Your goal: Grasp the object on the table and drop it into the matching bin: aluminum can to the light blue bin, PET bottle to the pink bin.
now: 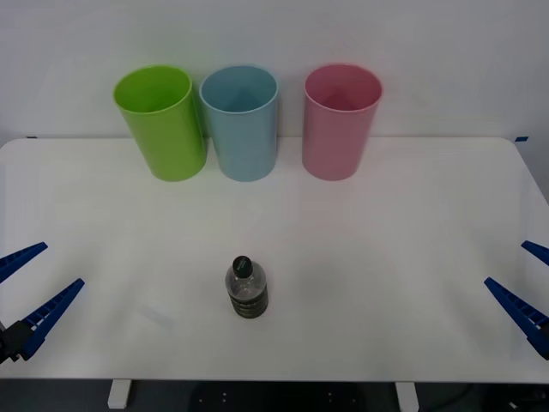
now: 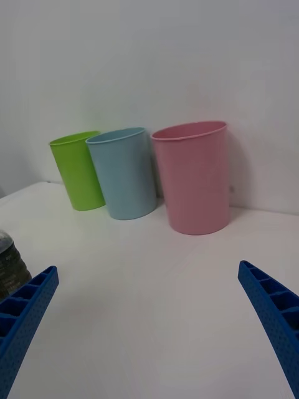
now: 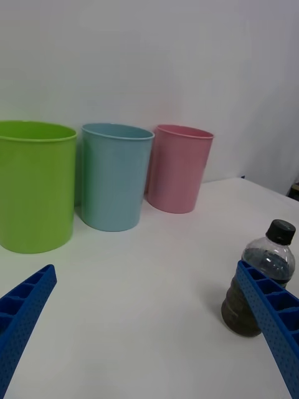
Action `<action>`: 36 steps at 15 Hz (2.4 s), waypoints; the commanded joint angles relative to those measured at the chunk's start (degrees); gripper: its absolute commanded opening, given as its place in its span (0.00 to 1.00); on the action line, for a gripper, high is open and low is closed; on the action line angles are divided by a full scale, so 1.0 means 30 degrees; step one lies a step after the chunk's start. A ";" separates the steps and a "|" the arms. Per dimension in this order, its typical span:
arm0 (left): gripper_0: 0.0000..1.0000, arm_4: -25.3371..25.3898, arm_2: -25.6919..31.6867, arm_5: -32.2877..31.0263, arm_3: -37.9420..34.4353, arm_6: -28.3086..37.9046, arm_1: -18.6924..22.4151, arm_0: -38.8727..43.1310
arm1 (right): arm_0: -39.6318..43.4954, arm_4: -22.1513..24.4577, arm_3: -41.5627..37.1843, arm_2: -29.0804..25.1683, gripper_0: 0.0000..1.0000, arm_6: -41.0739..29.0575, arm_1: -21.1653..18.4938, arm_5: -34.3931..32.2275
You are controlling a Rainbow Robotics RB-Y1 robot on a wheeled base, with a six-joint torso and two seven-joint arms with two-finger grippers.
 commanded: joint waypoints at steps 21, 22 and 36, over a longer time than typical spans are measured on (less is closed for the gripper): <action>1.00 0.0000 0.0000 0.0000 0.0000 0.0000 0.0000 0.0000 | -0.3796 0.1677 0.5006 0.5225 1.00 0.1962 -0.1738 -0.1921; 1.00 0.0000 0.0000 0.0000 0.0000 0.0000 0.0000 0.0000 | -0.4148 0.2204 0.5299 0.5283 1.00 0.2137 -0.1533 -0.2126; 1.00 0.0000 0.0000 0.0000 0.0000 0.0000 0.0000 0.0000 | -0.6667 0.2468 0.6178 1.1230 1.00 0.7089 -0.1269 -0.0192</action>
